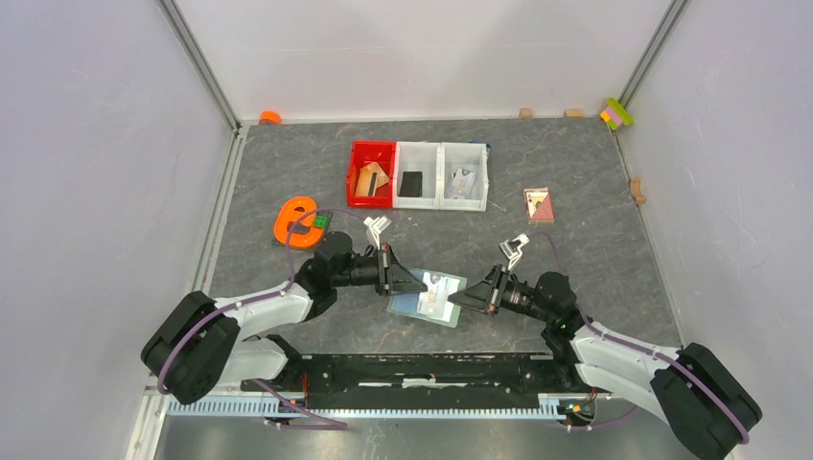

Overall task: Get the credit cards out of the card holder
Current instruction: Remove the credit card from the card holder.

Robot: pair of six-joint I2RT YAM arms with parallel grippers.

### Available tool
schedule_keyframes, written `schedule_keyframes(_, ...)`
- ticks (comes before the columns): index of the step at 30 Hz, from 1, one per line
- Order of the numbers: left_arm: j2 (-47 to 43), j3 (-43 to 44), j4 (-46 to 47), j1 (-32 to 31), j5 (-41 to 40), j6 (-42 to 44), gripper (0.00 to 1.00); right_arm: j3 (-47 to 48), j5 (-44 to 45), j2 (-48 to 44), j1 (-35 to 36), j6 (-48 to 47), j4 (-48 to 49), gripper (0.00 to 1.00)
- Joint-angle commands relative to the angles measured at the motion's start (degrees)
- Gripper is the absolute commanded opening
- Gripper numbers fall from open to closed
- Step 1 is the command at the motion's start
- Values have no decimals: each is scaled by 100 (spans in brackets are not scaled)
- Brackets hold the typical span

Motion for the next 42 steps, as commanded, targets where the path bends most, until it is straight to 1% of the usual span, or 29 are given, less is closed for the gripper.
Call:
schedule_keyframes(1,-41,21,62,25,287,-50,2,-308,-123,46,-10,-74,491,7)
schedule_keyframes(5,68,-23,246,31,331,-158,2,-328,-126,80,-12,-97,481,0)
schedule_keyframes(12,-8,-141,-2,352,444,-28,2,-418,-69,-46,-164,-296,146,0)
schedule_keyframes(16,10,-197,-57,397,494,39,2,-458,-80,-20,-239,-406,43,0)
schedule_keyframes(24,147,-335,-35,542,487,148,2,-578,-177,299,-330,-451,299,0)
schedule_keyframes(28,321,-398,183,566,540,117,2,-609,-296,441,-363,-423,585,0)
schedule_keyframes(29,406,-434,386,570,574,23,2,-595,-348,484,-363,-414,698,3)
schedule_keyframes(30,486,-467,623,568,600,-102,2,-561,-420,523,-363,-415,799,11)
schedule_keyframes(31,599,-507,922,547,612,-268,2,-518,-482,573,-351,-416,856,15)
schedule_keyframes(34,929,-529,1600,332,513,-653,2,-456,-546,663,-353,-432,922,21)
schedule_keyframes(38,1342,-463,2301,-76,203,-965,2,-447,-535,761,-336,-559,821,22)
schedule_keyframes(42,1809,-440,2806,-220,78,-1173,2,-473,-463,882,-338,-872,484,36)
